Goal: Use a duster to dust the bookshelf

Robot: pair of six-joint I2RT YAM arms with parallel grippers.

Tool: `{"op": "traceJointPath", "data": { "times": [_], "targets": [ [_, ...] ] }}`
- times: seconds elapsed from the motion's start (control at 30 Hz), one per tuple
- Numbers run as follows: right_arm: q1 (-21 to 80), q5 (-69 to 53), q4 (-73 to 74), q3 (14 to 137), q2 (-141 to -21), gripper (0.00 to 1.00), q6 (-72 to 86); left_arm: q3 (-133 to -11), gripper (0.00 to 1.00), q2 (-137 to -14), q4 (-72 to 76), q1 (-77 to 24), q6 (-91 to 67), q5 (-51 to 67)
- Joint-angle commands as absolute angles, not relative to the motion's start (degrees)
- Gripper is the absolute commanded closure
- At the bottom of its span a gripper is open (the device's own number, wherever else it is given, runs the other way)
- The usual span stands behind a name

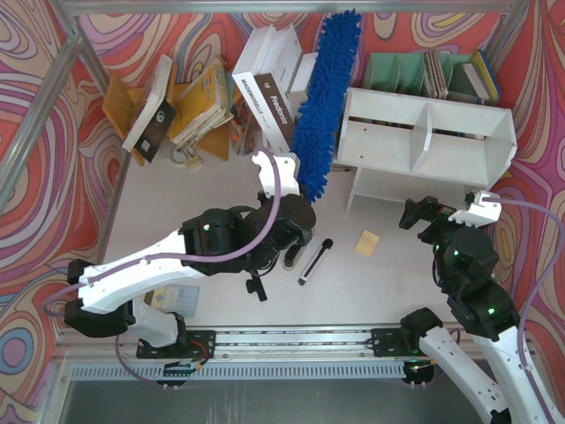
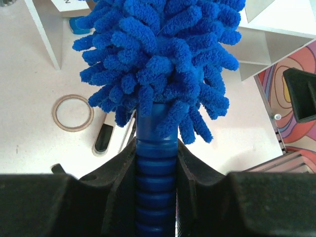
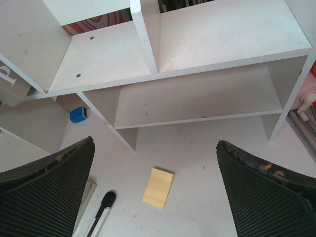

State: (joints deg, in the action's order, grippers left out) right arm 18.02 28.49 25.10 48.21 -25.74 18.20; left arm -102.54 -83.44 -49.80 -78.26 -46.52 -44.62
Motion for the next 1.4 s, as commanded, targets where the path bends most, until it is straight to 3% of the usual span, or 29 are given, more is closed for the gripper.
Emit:
{"op": "traceJointPath", "data": {
  "times": [0.0, 0.67, 1.1, 1.37],
  "targets": [
    [18.01, 29.44, 22.95, 48.25, -25.48, 0.01, 17.57, -102.59, 1.0, -80.9, -48.06, -77.5, -45.37, -49.13],
    [17.99, 29.44, 22.78, 48.17, -25.8, 0.01, 17.57, -93.23, 1.0, -85.72, -45.86, -77.47, -49.83, -40.66],
    [17.98, 29.42, 22.73, 48.16, -26.01, 0.01, 17.58, -98.65, 1.0, -81.02, -47.04, -77.43, -42.31, -49.36],
    [17.94, 29.36, 22.6, 48.19, -26.01, 0.01, 17.59, -97.11, 1.0, -75.93, -42.44, -77.44, -37.73, -48.97]
  ]
}}
